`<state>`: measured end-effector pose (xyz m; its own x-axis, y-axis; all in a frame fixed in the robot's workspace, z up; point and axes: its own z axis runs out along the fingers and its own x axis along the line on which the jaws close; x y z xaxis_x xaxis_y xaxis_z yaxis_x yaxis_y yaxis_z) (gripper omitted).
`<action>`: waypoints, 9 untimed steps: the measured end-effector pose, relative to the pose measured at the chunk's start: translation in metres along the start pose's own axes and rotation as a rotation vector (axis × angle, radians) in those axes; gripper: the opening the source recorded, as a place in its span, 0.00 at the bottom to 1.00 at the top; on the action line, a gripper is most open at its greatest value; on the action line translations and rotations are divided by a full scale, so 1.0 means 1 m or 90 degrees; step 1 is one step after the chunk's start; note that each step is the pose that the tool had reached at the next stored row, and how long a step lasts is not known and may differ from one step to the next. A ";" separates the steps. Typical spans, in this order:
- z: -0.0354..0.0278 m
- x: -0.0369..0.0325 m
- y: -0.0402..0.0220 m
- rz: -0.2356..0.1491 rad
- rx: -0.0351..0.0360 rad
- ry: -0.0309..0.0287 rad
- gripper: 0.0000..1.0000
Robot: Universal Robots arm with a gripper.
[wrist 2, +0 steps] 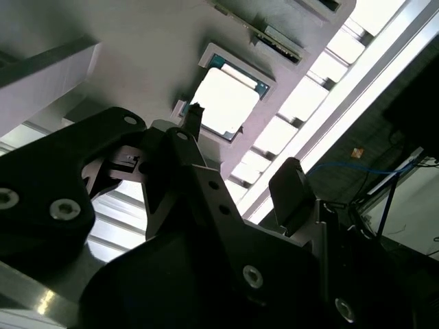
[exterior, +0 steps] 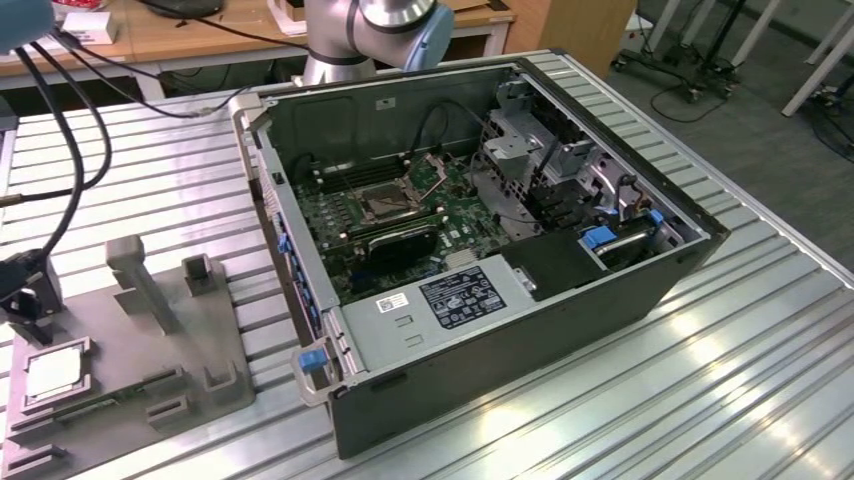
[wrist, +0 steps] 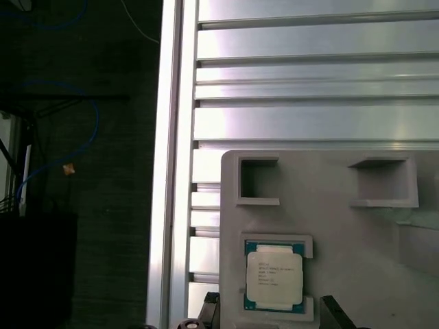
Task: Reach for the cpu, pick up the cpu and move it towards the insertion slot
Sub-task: 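Pick up the cpu and move it towards the insertion slot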
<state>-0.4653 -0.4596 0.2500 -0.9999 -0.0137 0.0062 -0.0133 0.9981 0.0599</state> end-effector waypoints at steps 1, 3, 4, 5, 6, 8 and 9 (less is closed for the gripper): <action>0.0016 0.0000 -0.0010 0.000 0.0001 0.0000 0.66; 0.0052 0.0000 -0.0031 0.000 0.0000 0.0000 0.66; 0.0070 0.0000 -0.0038 0.000 0.0000 -0.0001 0.66; 0.0089 0.0000 -0.0046 0.000 0.0000 0.0000 0.66; 0.0107 0.0000 -0.0048 0.000 0.0000 -0.0001 0.66; 0.0136 0.0000 -0.0050 0.000 0.0001 -0.0003 0.66; 0.0151 0.0000 -0.0051 0.000 0.0002 -0.0003 0.66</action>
<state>-0.4654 -0.4638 0.2346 -0.9999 -0.0136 0.0056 -0.0133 0.9981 0.0596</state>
